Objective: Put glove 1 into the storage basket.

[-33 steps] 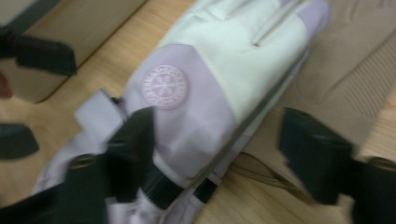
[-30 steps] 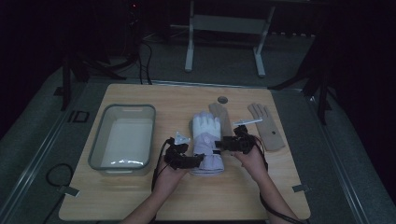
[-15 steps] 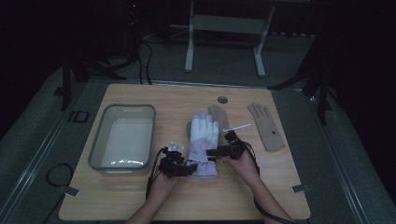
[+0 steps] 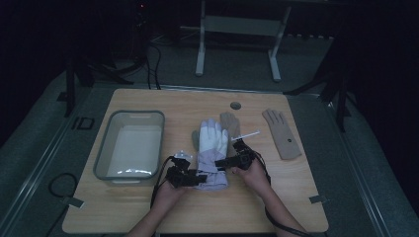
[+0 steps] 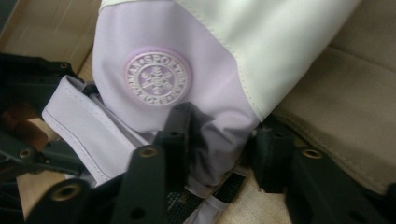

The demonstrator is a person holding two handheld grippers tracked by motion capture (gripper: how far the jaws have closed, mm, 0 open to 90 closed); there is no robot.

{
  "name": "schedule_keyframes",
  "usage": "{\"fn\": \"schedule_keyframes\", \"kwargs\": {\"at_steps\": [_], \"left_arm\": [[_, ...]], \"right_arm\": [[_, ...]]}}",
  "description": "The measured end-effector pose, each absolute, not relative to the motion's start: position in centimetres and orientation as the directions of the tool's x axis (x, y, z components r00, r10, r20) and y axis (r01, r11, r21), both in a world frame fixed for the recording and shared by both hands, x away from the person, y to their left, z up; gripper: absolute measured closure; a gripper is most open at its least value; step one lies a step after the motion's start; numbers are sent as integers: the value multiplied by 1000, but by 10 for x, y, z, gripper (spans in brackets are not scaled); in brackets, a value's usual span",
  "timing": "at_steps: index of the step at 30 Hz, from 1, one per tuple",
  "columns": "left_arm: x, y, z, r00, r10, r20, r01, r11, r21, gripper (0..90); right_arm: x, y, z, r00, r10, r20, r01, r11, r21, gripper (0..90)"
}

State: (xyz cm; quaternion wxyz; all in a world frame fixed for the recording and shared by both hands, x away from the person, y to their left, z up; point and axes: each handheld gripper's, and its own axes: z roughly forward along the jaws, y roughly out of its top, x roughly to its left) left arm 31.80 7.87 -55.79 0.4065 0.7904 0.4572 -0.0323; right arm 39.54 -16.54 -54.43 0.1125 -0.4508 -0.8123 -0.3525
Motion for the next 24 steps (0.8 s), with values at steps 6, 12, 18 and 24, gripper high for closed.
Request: {"fn": "schedule_keyframes", "kwargs": {"at_steps": [6, 12, 18, 24], "left_arm": [[316, 80, -555, 579, 693, -430, 750, -246, 613, 645], [318, 80, -548, 577, 687, -442, 759, -251, 601, 727], [319, 82, -532, 591, 689, -418, 745, -268, 611, 744], [321, 87, -514, 606, 683, -408, 735, -284, 616, 744]], "right_arm": [[382, -152, -532, -656, 679, 330, 721, 434, 541, 777], [377, -152, -527, -658, 684, 314, 707, 419, 570, 788], [373, -152, -514, -655, 690, 307, 697, 397, 597, 790], [371, -150, -498, -660, 684, 313, 686, 377, 622, 790]]}}
